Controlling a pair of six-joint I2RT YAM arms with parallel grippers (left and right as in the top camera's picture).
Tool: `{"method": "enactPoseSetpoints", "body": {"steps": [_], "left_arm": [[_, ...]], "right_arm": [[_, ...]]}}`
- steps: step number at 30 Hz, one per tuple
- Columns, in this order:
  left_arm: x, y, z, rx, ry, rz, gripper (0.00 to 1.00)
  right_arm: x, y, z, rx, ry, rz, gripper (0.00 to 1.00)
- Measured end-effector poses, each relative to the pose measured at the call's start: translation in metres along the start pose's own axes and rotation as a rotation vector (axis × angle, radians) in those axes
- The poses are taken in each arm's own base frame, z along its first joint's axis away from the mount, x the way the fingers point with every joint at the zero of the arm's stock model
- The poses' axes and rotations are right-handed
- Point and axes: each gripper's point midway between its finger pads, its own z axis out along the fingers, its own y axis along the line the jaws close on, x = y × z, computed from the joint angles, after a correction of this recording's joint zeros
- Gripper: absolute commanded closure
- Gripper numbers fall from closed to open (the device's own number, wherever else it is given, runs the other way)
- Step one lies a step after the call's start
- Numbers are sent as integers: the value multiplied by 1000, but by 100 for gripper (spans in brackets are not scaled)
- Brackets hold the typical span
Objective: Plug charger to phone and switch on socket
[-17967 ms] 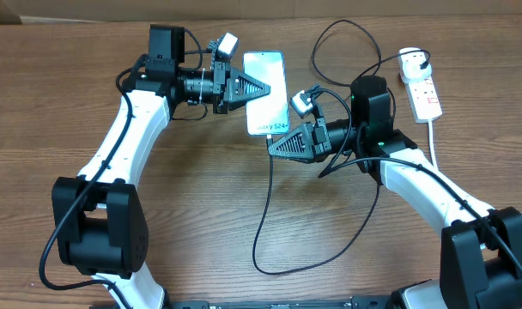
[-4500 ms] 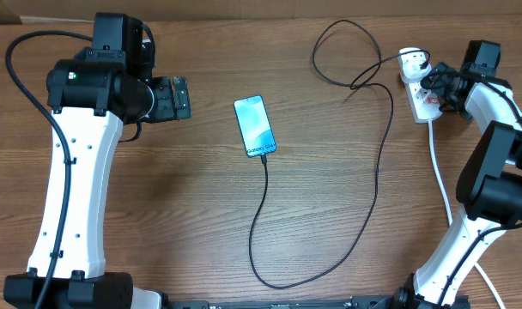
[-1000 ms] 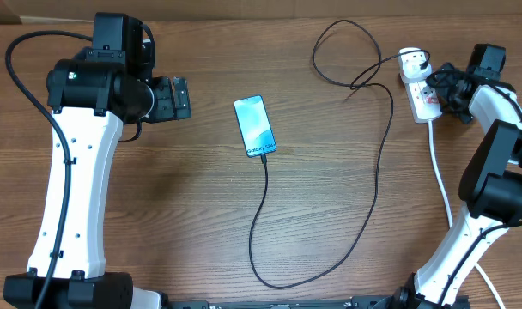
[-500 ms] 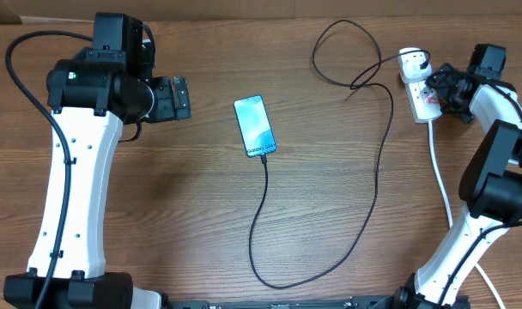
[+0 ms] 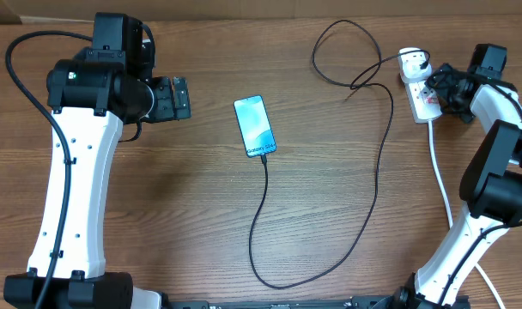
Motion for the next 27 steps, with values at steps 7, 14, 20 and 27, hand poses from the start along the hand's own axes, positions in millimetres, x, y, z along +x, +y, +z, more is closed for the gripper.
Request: {"method": "enactPoseSetpoints", "body": {"steps": [7,14,20,27], "left_arm": [[0,0,0,0,0,0,0],[0,0,0,0,0,0,0],[0,0,0,0,0,0,0],[0,0,0,0,0,0,0]], "right_arm": [[1,-1,0,-8,12,-19,0],[1,-2,0,-9,15,-22,0],[2,1,-1,-25,23,-28,0],[3,3,-1,-45,32,-40,0]]}}
